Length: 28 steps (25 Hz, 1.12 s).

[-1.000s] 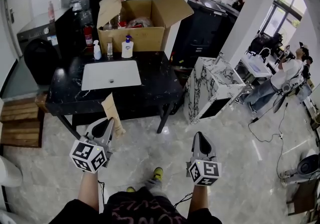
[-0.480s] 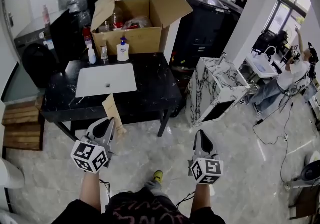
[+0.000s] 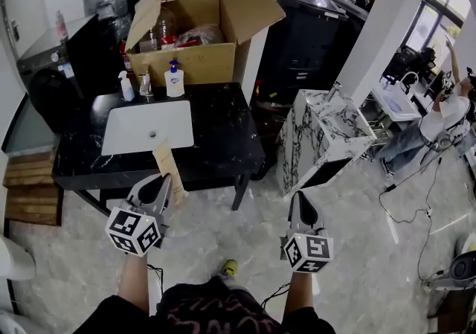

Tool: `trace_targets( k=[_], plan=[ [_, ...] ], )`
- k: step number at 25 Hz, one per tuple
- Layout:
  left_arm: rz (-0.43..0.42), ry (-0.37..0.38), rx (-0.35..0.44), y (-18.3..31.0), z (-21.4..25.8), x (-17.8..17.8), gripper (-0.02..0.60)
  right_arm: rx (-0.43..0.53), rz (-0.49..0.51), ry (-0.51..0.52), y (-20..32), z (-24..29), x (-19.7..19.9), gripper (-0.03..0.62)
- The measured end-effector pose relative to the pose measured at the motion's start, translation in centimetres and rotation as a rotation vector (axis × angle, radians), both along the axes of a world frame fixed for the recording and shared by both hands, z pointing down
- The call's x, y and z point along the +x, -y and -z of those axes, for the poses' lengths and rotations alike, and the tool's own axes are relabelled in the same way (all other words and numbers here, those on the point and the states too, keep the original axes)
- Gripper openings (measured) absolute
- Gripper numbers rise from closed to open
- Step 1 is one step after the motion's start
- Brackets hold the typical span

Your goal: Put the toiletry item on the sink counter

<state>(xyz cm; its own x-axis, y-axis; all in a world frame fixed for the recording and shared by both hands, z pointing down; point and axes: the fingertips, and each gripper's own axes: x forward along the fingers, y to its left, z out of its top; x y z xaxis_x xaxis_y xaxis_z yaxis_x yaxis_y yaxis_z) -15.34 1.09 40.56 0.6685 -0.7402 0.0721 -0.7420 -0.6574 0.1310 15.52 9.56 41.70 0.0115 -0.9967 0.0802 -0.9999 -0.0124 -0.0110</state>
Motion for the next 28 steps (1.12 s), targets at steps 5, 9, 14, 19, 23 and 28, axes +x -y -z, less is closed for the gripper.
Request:
trace_targets(
  k=[5,9,14,19,23,28],
  plan=[
    [0.021,0.011,-0.002,2.7,0.2,2.6,0.005,-0.001,0.04,0.002,3.6,0.0,2.2,0.012],
    [0.044,0.018,-0.001,4.8,0.4,4.6,0.005,0.001,0.073,0.004,6.6,0.0,3.9,0.012],
    [0.072,0.028,0.008,7.0,0.7,7.0,0.005,0.008,0.108,0.01,9.9,-0.2,6.2,0.012],
    [0.091,0.038,0.011,9.0,0.7,8.8,0.005,0.011,0.15,0.006,12.9,-0.4,7.3,0.012],
    [0.105,0.048,0.007,10.2,0.5,9.5,0.005,0.01,0.178,0.007,14.8,-0.8,7.5,0.012],
    [0.117,0.055,0.001,10.9,0.3,9.5,0.005,0.003,0.202,0.006,16.4,-1.1,7.4,0.012]
  ],
)
